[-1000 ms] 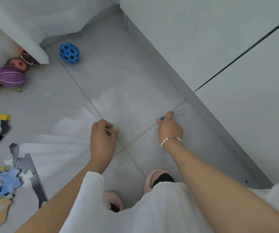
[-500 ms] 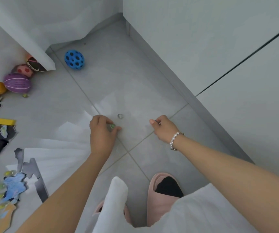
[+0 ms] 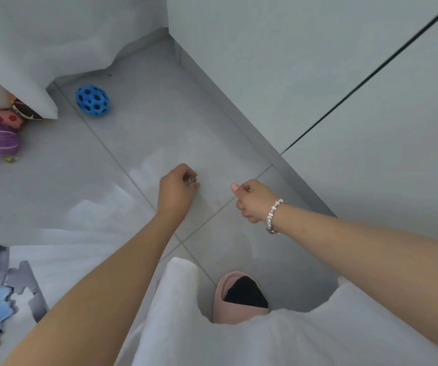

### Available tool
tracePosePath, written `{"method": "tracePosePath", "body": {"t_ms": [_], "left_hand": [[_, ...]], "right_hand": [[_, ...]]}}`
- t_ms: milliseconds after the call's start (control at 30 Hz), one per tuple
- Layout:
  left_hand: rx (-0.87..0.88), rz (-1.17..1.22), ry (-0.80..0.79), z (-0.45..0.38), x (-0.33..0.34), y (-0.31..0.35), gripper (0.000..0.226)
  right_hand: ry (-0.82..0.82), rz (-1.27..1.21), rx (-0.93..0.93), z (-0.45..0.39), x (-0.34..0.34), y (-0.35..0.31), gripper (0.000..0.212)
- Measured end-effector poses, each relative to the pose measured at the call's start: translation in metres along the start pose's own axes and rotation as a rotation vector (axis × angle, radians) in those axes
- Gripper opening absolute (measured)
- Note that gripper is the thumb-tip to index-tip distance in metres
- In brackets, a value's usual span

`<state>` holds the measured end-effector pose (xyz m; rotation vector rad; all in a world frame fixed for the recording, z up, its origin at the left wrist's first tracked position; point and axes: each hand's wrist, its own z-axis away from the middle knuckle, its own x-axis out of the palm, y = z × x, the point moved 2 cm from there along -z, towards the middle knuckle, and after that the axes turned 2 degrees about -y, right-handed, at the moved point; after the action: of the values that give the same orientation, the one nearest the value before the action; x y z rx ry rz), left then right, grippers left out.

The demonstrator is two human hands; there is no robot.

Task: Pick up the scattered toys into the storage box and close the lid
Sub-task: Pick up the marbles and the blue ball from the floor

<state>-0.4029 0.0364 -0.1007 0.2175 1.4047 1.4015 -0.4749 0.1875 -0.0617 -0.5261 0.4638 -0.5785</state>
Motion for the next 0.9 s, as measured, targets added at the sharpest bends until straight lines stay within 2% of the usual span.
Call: {"method": "tracePosePath", "body": {"t_ms": [133,267,367,500,600,700,800,900], "left_hand": [[-0.13,0.28,-0.069,0.034,-0.013,0.037,0.014],[-0.309,0.507,-0.307,0.068,-0.038,0.089,0.015],[-0.385,0.499,-0.544,0.098,-0.047,0.13,0.01],[-0.439,0.384,-0.684,0.133,-0.036,0.165,0.002],[-0.464,0.341,-0.721,0.151,-0.005,0.178,0.003],[-0.458,0.322,-0.701,0.158,0.034,0.183,0.005],[-0.456,0.341,-0.641,0.16,0.075,0.182,0.006],[-0.491,0.354,-0.592,0.169,0.116,0.17,0.006]], "right_hand": [[0.073,0.018,-0.019,0.022,-0.021,-0.009,0.034],[0.062,-0.141,-0.036,0.073,-0.039,0.004,0.031],[0.145,-0.343,-0.041,0.108,-0.044,0.036,0.026],[0.176,-0.767,-0.012,0.131,-0.047,0.072,0.023],[0.196,-1.062,0.023,0.143,-0.06,0.091,0.023],[0.206,-1.235,0.044,0.143,-0.074,0.111,0.022],[0.273,-1.281,0.054,0.136,-0.088,0.145,0.025],[0.49,-1.109,0.116,0.126,-0.101,0.195,0.034]]}}
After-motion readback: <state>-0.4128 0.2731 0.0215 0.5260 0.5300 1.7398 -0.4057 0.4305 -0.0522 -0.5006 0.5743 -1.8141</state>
